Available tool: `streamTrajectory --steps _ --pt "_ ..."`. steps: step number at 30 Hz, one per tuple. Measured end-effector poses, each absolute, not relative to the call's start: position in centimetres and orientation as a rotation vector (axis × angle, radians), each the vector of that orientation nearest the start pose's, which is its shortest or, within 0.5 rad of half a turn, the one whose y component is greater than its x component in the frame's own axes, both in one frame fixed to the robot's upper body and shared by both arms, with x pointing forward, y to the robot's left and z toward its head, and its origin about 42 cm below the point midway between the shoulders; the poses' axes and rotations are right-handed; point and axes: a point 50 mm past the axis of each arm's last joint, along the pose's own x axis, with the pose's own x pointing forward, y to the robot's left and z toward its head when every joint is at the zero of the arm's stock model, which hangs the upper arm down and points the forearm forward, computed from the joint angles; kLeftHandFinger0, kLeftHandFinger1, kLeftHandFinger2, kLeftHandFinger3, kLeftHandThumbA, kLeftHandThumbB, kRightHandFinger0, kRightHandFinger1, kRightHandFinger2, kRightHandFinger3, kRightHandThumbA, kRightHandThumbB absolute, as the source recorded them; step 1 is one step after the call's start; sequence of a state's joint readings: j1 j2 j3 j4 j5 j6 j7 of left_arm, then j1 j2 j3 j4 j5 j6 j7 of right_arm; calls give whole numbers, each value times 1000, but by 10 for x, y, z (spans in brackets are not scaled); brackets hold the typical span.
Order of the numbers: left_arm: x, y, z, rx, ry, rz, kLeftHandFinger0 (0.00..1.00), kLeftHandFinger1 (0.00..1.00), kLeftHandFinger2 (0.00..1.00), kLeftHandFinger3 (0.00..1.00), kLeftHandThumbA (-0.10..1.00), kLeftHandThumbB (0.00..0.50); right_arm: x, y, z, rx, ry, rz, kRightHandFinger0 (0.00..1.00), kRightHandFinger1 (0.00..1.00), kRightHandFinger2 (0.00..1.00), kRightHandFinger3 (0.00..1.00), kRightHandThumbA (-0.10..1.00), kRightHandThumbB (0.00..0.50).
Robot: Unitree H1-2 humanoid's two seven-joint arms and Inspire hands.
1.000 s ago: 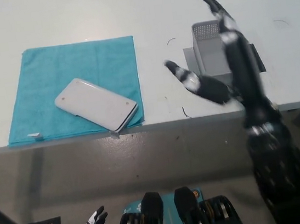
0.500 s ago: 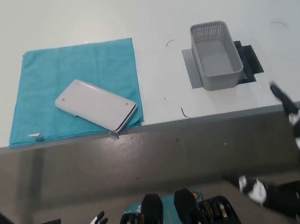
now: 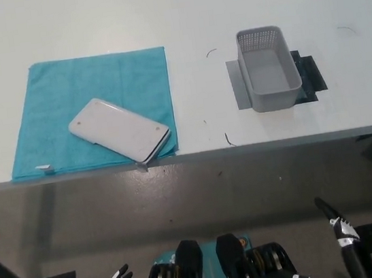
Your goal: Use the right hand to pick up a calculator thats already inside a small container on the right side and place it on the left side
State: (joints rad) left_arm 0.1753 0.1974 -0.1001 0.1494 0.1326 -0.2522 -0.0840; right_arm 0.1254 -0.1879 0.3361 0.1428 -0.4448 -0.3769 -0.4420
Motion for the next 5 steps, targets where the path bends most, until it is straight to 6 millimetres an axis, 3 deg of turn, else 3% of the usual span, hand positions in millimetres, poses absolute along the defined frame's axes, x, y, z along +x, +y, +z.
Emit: streamTrajectory --steps 2,5 --pt "209 258 30 307 86 -200 1000 1000 1000 1000 1000 18 223 -203 33 -499 -204 43 1000 1000 1000 1000 1000 344" --pt "210 259 31 307 80 -198 1000 1000 1000 1000 1000 19 229 -204 26 -494 -180 42 1000 1000 1000 1000 1000 357"
